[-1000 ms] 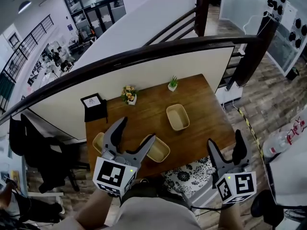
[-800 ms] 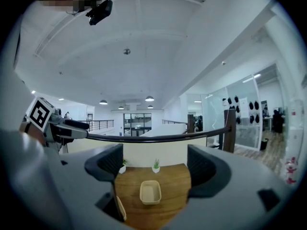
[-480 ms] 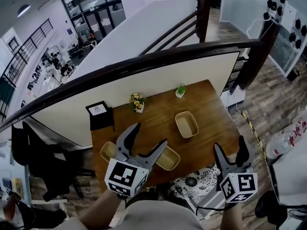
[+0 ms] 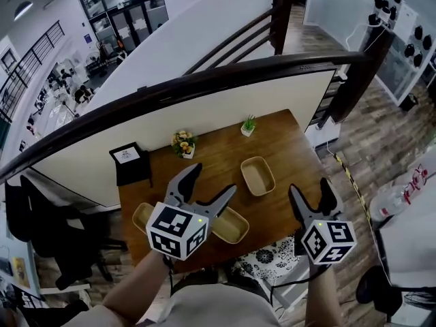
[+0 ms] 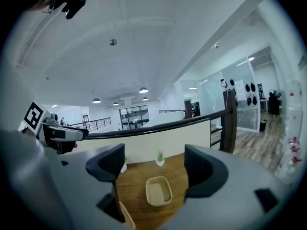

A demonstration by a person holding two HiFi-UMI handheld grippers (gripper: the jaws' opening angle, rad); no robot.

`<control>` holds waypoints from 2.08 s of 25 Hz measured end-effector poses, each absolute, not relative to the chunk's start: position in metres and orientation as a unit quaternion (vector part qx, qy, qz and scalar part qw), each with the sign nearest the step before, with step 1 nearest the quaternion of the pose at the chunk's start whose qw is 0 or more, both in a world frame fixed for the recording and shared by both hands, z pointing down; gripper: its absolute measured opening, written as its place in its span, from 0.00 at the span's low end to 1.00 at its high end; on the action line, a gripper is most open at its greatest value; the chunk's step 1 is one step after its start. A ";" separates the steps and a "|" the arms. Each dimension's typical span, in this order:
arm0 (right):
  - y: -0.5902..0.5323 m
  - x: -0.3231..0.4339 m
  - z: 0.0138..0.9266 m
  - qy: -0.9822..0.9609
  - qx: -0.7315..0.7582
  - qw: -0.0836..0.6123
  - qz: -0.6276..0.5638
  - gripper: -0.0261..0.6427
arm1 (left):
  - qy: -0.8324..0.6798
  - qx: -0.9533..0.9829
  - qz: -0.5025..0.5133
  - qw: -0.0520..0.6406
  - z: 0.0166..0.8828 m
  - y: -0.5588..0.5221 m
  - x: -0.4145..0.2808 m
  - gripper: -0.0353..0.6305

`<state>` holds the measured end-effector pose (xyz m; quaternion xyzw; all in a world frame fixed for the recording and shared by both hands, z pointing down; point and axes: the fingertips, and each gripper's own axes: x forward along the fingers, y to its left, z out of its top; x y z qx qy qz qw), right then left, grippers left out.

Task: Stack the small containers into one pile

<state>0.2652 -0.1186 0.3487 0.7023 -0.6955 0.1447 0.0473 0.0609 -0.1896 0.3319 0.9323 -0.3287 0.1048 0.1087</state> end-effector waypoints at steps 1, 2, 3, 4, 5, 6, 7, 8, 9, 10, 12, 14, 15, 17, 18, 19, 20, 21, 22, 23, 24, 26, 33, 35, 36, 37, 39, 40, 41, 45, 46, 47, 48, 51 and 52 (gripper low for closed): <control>-0.126 0.266 0.354 -0.695 0.701 0.053 0.149 0.62 | -0.326 0.933 0.106 0.113 0.335 -0.195 0.065 0.62; -0.134 0.267 0.360 -0.696 0.699 0.059 0.153 0.62 | -0.324 0.932 0.107 0.119 0.339 -0.200 0.069 0.62; -0.141 0.267 0.365 -0.698 0.695 0.065 0.158 0.62 | -0.324 0.931 0.107 0.129 0.343 -0.206 0.073 0.61; -0.147 0.267 0.371 -0.698 0.693 0.072 0.163 0.59 | -0.324 0.930 0.107 0.140 0.349 -0.212 0.076 0.61; -0.154 0.269 0.377 -0.697 0.692 0.079 0.167 0.58 | -0.324 0.927 0.107 0.153 0.356 -0.218 0.080 0.60; -0.160 0.271 0.384 -0.696 0.692 0.087 0.171 0.56 | -0.325 0.925 0.109 0.167 0.364 -0.224 0.084 0.60; -0.167 0.273 0.391 -0.694 0.692 0.096 0.175 0.55 | -0.324 0.922 0.112 0.180 0.374 -0.229 0.088 0.60; -0.173 0.275 0.399 -0.693 0.691 0.103 0.180 0.54 | -0.322 0.920 0.118 0.192 0.384 -0.233 0.093 0.61; -0.179 0.278 0.407 -0.691 0.690 0.108 0.186 0.54 | -0.320 0.917 0.127 0.199 0.396 -0.236 0.098 0.60; -0.185 0.282 0.416 -0.690 0.689 0.114 0.192 0.54 | -0.319 0.915 0.137 0.205 0.408 -0.240 0.103 0.61; -0.196 0.286 0.436 -0.689 0.684 0.128 0.202 0.53 | -0.317 0.909 0.157 0.219 0.434 -0.247 0.112 0.61; -0.207 0.286 0.458 -0.692 0.675 0.141 0.214 0.53 | -0.321 0.901 0.179 0.229 0.464 -0.256 0.117 0.61; -0.212 0.285 0.471 -0.694 0.669 0.149 0.220 0.53 | -0.322 0.898 0.193 0.230 0.479 -0.260 0.119 0.60; -0.219 0.284 0.496 -0.695 0.660 0.166 0.232 0.52 | -0.322 0.892 0.221 0.227 0.508 -0.266 0.125 0.60; -0.222 0.284 0.509 -0.694 0.657 0.173 0.239 0.51 | -0.319 0.890 0.231 0.229 0.521 -0.268 0.129 0.60; -0.226 0.285 0.521 -0.693 0.654 0.179 0.245 0.51 | -0.316 0.887 0.238 0.236 0.532 -0.269 0.132 0.60; -0.229 0.285 0.534 -0.691 0.653 0.184 0.250 0.50 | -0.314 0.884 0.242 0.249 0.544 -0.270 0.135 0.60; -0.233 0.287 0.546 -0.688 0.652 0.188 0.256 0.50 | -0.313 0.879 0.243 0.264 0.555 -0.272 0.138 0.60; -0.236 0.289 0.558 -0.685 0.652 0.192 0.262 0.50 | -0.314 0.874 0.243 0.281 0.566 -0.275 0.140 0.60; -0.239 0.291 0.570 -0.682 0.652 0.196 0.268 0.49 | -0.315 0.868 0.244 0.297 0.577 -0.277 0.143 0.60; -0.242 0.293 0.582 -0.680 0.651 0.201 0.272 0.48 | -0.316 0.862 0.245 0.312 0.588 -0.280 0.145 0.60; -0.247 0.294 0.603 -0.677 0.647 0.212 0.281 0.47 | -0.315 0.852 0.247 0.338 0.607 -0.282 0.148 0.60; -0.260 0.297 0.671 -0.669 0.632 0.228 0.318 0.43 | -0.300 0.830 0.271 0.385 0.668 -0.287 0.170 0.56; -0.264 0.298 0.690 -0.676 0.626 0.215 0.323 0.41 | -0.297 0.819 0.266 0.412 0.682 -0.288 0.180 0.54; -0.265 0.298 0.697 -0.679 0.623 0.208 0.327 0.40 | -0.298 0.814 0.267 0.420 0.688 -0.288 0.182 0.51; -0.266 0.297 0.701 -0.680 0.621 0.205 0.331 0.40 | -0.301 0.810 0.272 0.424 0.694 -0.288 0.183 0.48; -0.262 0.294 0.704 -0.673 0.619 0.215 0.343 0.38 | -0.312 0.801 0.281 0.426 0.705 -0.289 0.182 0.43; -0.260 0.294 0.705 -0.670 0.618 0.221 0.347 0.38 | -0.316 0.798 0.283 0.429 0.709 -0.288 0.182 0.42; -0.257 0.293 0.708 -0.668 0.618 0.225 0.350 0.36 | -0.317 0.795 0.286 0.431 0.713 -0.287 0.182 0.42; -0.252 0.299 0.713 -0.664 0.619 0.233 0.349 0.26 | -0.317 0.797 0.288 0.426 0.718 -0.287 0.182 0.30; -0.250 0.300 0.713 -0.666 0.615 0.236 0.350 0.22 | -0.315 0.798 0.284 0.429 0.717 -0.287 0.184 0.26; -0.248 0.299 0.712 -0.670 0.609 0.235 0.353 0.19 | -0.311 0.800 0.282 0.430 0.715 -0.285 0.187 0.21; -0.246 0.297 0.711 -0.674 0.604 0.233 0.357 0.16 | -0.308 0.802 0.281 0.427 0.713 -0.284 0.190 0.16; -0.244 0.293 0.704 -0.673 0.609 0.222 0.356 0.08 | -0.306 0.811 0.279 0.414 0.704 -0.281 0.192 0.13; -0.243 0.293 0.699 -0.672 0.613 0.216 0.355 0.08 | -0.306 0.813 0.274 0.412 0.699 -0.280 0.191 0.12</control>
